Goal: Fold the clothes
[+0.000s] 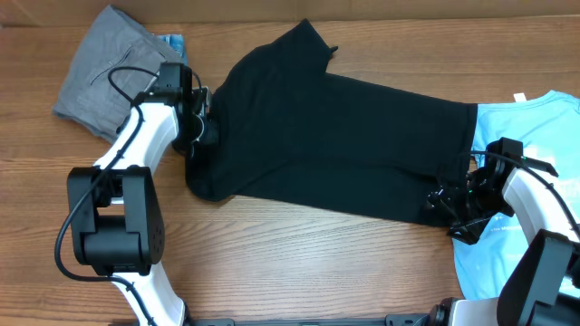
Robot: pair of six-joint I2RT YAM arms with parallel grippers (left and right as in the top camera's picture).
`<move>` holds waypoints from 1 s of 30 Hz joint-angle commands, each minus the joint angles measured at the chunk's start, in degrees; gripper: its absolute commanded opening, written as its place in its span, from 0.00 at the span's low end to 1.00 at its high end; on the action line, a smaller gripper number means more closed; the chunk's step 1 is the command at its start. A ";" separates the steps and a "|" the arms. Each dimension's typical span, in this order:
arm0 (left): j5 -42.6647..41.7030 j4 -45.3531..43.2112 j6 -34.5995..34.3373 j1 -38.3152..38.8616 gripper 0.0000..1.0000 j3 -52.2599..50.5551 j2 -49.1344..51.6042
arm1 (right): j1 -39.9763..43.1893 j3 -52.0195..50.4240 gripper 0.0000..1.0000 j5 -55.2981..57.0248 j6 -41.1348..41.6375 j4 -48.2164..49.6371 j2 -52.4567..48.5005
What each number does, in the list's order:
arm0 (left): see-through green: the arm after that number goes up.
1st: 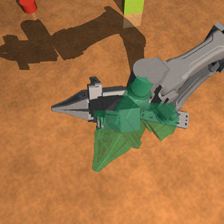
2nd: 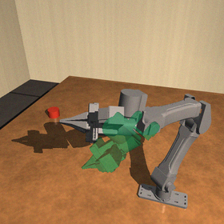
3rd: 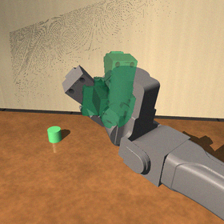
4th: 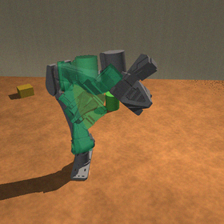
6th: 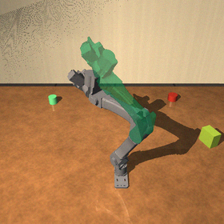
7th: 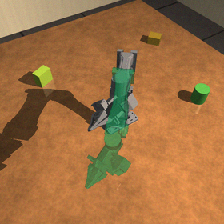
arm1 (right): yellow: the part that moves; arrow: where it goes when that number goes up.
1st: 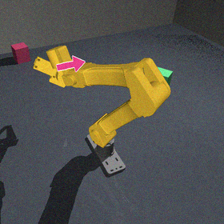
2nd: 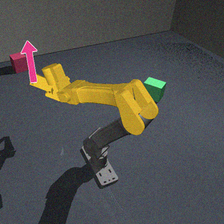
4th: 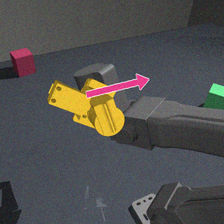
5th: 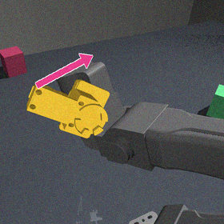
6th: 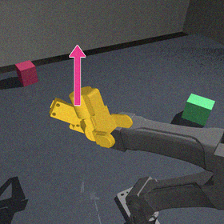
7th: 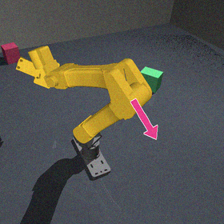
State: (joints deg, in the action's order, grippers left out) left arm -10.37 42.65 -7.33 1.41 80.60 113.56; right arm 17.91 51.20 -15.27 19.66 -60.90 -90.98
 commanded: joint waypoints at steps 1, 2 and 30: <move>2.38 0.92 0.28 0.11 0.04 2.10 0.55 | -0.28 -0.22 0.82 -0.68 -0.26 0.15 0.09; 2.38 1.03 0.26 0.11 0.04 2.08 0.55 | -0.28 -0.22 0.82 -0.68 -0.26 0.15 0.09; 4.94 3.10 2.32 0.35 0.62 9.88 0.57 | -0.28 -0.22 0.82 0.15 -0.20 -0.13 0.09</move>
State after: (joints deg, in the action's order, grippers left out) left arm -9.10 41.78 -7.11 1.52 89.69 113.60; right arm 17.89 51.18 -15.16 19.64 -60.99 -90.98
